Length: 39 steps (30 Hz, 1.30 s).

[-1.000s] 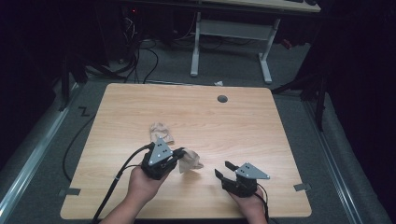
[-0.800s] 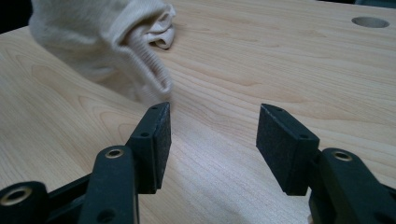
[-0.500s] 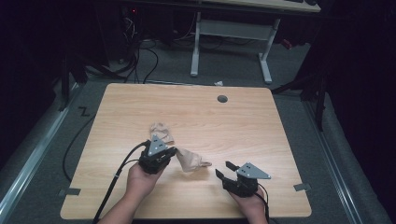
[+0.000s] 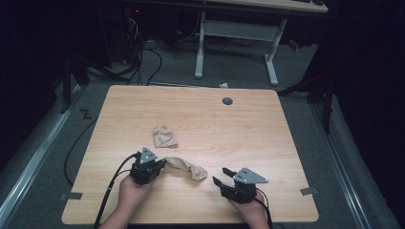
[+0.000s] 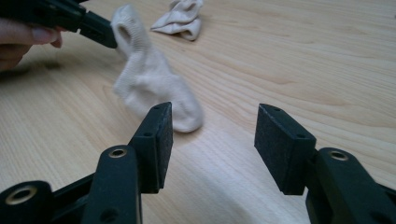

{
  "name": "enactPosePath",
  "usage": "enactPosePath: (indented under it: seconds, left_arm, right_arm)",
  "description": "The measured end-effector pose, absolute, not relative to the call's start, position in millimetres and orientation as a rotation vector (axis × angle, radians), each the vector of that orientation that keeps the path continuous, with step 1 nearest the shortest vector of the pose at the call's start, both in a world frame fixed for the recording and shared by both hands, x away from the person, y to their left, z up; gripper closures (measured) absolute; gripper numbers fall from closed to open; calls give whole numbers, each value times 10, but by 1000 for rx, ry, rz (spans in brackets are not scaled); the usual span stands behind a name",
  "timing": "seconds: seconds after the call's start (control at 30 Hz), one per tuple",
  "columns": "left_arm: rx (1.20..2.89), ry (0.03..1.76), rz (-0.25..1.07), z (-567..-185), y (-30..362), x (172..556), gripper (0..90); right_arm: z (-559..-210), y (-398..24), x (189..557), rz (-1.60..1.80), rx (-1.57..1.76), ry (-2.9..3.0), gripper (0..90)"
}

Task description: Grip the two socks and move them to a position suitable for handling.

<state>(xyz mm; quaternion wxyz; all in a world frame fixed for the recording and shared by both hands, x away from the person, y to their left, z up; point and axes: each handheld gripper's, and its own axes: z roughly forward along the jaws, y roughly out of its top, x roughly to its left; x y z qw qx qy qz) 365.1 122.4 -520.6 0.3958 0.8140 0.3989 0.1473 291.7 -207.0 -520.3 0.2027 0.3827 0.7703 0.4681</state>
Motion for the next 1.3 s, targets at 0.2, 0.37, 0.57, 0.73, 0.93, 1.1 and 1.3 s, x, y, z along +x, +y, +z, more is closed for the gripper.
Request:
enactPosePath:
  seconds: [0.2,0.37,0.57,0.73,0.93,1.1,1.3]
  left_arm:
    - [2104,1057,366,-5265,1188,3757,868]
    - [2120,1064,385,-5264,1175,3807,843]
    - [2102,1107,454,-5244,1219,3831,653]
    - [2067,1064,451,-5167,1156,3764,616]
    - [2078,991,408,-5073,832,3792,746]
    - [2118,1058,418,-5141,671,4002,888]
    - [2189,1023,350,-5220,641,3971,877]
  right_arm:
    - [-5219,-2024,2926,1284,1060,2179,450]
    - [-5217,-2056,2927,1284,1073,2170,448]
    - [-5218,-2060,2927,1281,1076,2169,449]
    - [-5218,-2065,2932,1280,1077,2167,452]
    - [-5210,-2079,2929,1296,1076,2163,480]
    - [-5209,-2103,2924,1302,1082,2165,490]
    - [-5211,-2135,2929,1308,1093,2158,496]
